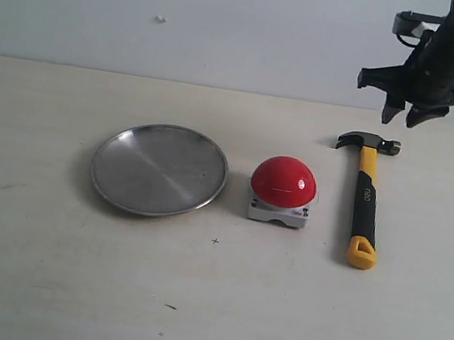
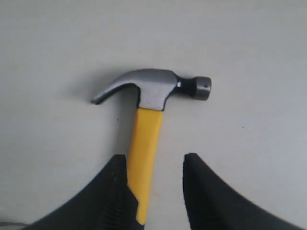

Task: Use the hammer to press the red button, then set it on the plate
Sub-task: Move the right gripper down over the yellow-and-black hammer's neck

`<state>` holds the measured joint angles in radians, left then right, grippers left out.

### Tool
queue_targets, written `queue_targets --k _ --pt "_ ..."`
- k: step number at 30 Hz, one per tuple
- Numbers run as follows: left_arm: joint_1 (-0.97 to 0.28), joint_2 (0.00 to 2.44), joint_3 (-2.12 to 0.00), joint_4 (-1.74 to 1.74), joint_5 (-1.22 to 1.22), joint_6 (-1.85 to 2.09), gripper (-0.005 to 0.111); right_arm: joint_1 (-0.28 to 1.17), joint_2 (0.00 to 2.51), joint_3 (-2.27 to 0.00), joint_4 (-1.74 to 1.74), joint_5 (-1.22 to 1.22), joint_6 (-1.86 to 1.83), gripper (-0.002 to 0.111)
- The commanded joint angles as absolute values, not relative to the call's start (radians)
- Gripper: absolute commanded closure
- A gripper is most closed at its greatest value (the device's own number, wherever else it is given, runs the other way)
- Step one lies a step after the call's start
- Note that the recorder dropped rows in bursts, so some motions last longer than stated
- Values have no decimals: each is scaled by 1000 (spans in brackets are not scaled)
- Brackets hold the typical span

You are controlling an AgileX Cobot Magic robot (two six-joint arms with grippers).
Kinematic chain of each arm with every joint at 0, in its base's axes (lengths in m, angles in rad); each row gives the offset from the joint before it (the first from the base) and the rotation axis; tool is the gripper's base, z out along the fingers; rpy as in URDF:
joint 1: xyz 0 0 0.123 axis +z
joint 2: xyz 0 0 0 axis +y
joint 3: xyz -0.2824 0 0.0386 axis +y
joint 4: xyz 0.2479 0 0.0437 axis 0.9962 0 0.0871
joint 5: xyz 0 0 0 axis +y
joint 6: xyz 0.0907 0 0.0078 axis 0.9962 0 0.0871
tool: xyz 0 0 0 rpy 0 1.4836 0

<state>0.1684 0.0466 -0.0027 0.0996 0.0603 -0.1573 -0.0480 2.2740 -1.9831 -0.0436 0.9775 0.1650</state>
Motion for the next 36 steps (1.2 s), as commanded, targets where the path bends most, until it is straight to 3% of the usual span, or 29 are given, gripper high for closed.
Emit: queue_targets --k 1,4,12,36 --pt "167 42 0 101 57 -161 107 -66 2369 -2113 -31 1101 138 62" --pt "167 42 0 101 57 -161 107 -64 2421 -2194 18 1120 138 54" --pt "167 42 0 101 57 -161 107 -64 2560 -2366 77 1183 140 54" --pt "167 42 0 101 57 -161 107 -64 2641 -2384 0 1159 213 54"
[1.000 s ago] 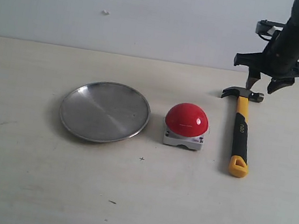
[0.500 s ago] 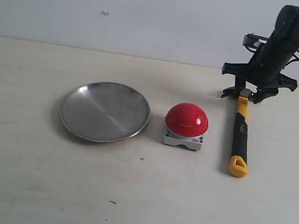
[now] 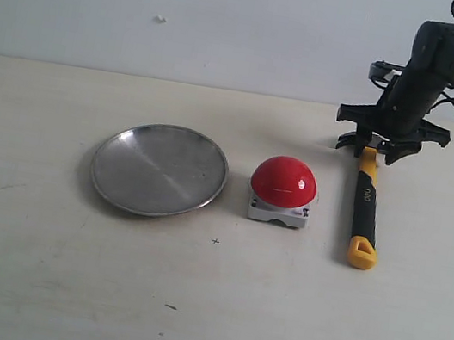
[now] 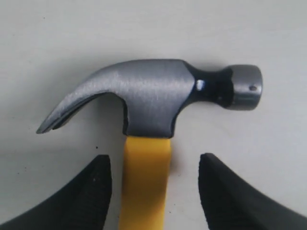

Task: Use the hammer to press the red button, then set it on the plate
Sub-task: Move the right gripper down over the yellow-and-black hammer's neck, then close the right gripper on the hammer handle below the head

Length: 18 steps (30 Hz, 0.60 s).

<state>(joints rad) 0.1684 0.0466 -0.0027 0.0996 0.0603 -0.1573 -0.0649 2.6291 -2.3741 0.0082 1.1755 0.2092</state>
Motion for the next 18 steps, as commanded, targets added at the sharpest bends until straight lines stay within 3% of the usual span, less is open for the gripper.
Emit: queue_targets --k 1,13,18 --pt "167 42 0 101 57 -161 107 -64 2641 -2384 0 1154 213 54" --pt "167 42 0 101 57 -161 107 -64 2674 -2384 0 1104 228 54" --pt "167 42 0 101 57 -161 107 -64 2677 -2384 0 1129 209 69"
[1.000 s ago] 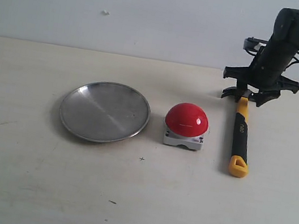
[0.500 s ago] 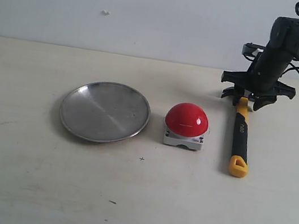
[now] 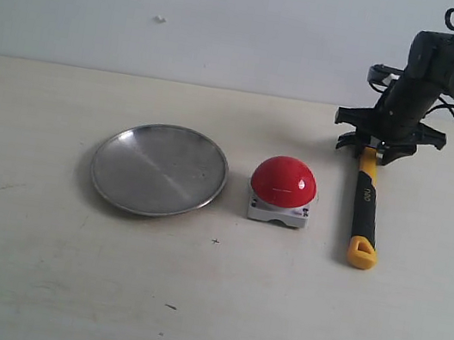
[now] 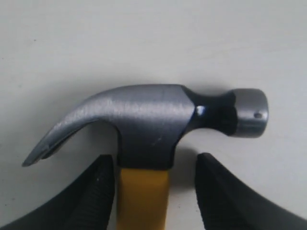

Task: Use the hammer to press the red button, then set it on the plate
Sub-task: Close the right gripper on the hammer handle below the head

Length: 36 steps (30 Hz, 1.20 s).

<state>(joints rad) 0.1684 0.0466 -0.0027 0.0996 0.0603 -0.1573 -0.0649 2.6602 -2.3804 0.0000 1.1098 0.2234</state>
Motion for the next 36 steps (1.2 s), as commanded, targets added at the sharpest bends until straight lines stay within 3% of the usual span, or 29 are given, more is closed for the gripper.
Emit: queue_targets --k 1,3,4,5,8,11,13,14,18,20,26,36 --pt "167 42 0 101 57 -161 107 -64 2677 -2384 0 1137 192 76" --pt "167 42 0 101 57 -161 107 -64 2677 -2384 0 1153 155 87" --pt "167 42 0 101 57 -161 107 -64 2677 -2384 0 1187 111 101" --pt "167 42 0 101 57 -161 107 -64 2677 -2384 0 1207 94 106" --pt "167 42 0 101 57 -161 107 -64 2677 -2384 0 1221 72 108" --pt "167 42 0 101 57 -161 107 -64 2677 -2384 0 1221 80 93" --pt "167 42 0 101 57 -161 107 -64 2677 -2384 13 1221 80 71" --pt "167 42 0 101 57 -161 107 -64 2677 -2384 13 1221 80 66" --pt "167 42 0 101 57 -161 107 -64 2677 -2384 13 1221 73 63" --pt "167 42 0 101 57 -161 107 -64 2677 -2384 11 1221 73 70" --pt "167 42 0 101 57 -161 107 -64 2677 -2384 -38 1219 72 109" --pt "167 42 0 101 57 -161 107 -12 2589 -2384 -36 1221 9 108"
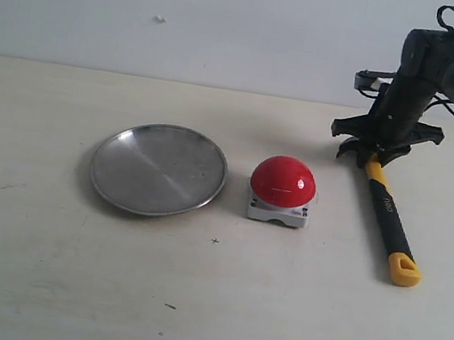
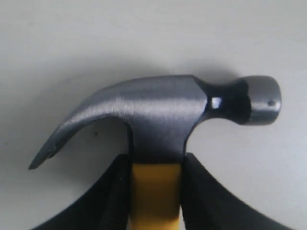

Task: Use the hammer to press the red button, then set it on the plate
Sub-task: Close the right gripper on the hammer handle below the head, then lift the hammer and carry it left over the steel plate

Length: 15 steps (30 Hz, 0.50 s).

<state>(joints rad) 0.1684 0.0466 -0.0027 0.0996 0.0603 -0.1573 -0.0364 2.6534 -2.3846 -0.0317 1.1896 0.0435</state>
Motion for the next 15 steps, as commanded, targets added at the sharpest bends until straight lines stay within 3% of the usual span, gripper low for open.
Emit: queue_targets --k 1,15 --pt "167 42 0 101 57 -161 107 -12 2576 -2384 -25 1221 7 108" --pt "167 42 0 101 57 -161 107 -12 2366 -2310 169 1221 -86 108"
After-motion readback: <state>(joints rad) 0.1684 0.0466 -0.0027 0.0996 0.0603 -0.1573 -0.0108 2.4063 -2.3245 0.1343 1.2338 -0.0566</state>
